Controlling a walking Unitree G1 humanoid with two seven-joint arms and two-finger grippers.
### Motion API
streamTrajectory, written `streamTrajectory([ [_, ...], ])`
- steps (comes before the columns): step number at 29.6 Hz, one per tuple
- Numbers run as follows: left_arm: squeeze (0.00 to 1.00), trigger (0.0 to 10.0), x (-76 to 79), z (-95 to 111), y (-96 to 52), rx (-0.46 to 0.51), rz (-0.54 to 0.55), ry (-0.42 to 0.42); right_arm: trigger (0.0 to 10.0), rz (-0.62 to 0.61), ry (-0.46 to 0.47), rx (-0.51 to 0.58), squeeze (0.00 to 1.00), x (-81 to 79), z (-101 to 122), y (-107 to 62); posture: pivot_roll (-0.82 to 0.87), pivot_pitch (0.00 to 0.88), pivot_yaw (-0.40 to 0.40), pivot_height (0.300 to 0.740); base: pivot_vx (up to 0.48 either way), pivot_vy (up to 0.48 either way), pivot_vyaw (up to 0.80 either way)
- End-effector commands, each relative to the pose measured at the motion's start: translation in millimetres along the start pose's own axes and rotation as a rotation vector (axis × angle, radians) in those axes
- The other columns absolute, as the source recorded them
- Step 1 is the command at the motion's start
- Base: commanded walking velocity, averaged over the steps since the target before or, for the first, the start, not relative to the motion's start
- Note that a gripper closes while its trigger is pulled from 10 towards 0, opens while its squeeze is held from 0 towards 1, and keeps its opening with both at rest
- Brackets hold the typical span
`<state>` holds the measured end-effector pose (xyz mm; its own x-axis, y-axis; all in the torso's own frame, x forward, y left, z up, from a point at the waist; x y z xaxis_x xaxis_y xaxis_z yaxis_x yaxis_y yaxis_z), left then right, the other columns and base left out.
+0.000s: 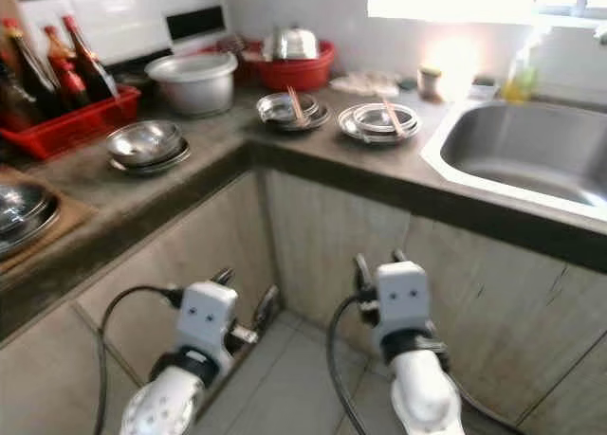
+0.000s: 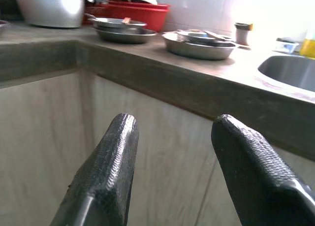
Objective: Kitchen organization
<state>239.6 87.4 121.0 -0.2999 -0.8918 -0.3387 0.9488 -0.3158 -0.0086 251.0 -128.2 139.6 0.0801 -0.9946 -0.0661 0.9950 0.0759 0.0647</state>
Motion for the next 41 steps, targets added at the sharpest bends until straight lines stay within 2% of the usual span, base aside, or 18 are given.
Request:
streamTrajectory([
  [1, 0.00, 10.0, 4.7, 4.1, 0.6, 0.013, -0.010, -0.011, 10.0, -0.009, -0.003, 0.008, 0.00, 3.9, 2.3, -0.2, 0.03, 0.026, -0.011, 0.740, 0.304, 0.000, 0.80],
  [16, 0.00, 10.0, 3.9, 5.3, 0.8, 0.015, -0.004, -0.009, 10.0, -0.007, -0.006, 0.010, 0.00, 3.8, 3.5, 1.7, 0.03, 0.028, -0.010, 0.740, 0.275, 0.000, 0.80],
  [32, 0.00, 10.0, 5.4, 4.4, 1.4, 0.013, -0.020, 0.008, 10.0, 0.001, -0.005, 0.010, 0.00, 1.8, 3.6, 1.8, 0.03, 0.033, -0.009, 0.740, 0.000, 0.000, 0.80],
  [38, 0.00, 10.0, 5.9, 6.0, 1.9, 0.025, -0.019, 0.019, 10.0, 0.006, -0.006, 0.014, 0.00, 1.4, 4.7, 2.9, 0.03, 0.029, -0.013, 0.740, 0.368, -0.042, 0.80],
  [41, 0.00, 10.0, 3.4, 3.0, 2.0, 0.002, 0.000, -0.009, 10.0, 0.006, 0.000, 0.017, 0.00, 1.4, 5.0, 3.7, 0.03, 0.027, -0.013, 0.740, 0.245, 0.000, 0.80],
])
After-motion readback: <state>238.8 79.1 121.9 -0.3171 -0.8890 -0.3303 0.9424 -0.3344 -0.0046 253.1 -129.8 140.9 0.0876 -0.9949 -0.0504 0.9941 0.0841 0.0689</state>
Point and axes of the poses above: a point about 5 cm out from each wrist's last joint towards the gripper, its own y axis pointing out of the wrist towards the gripper, its own z axis along the axis of the wrist's last joint, x = y × z, the point moved 3 cm from there along y, pointing out of the wrist towards the gripper, and after that the axes turned 11 degrees about y, right-handed, at the moved point
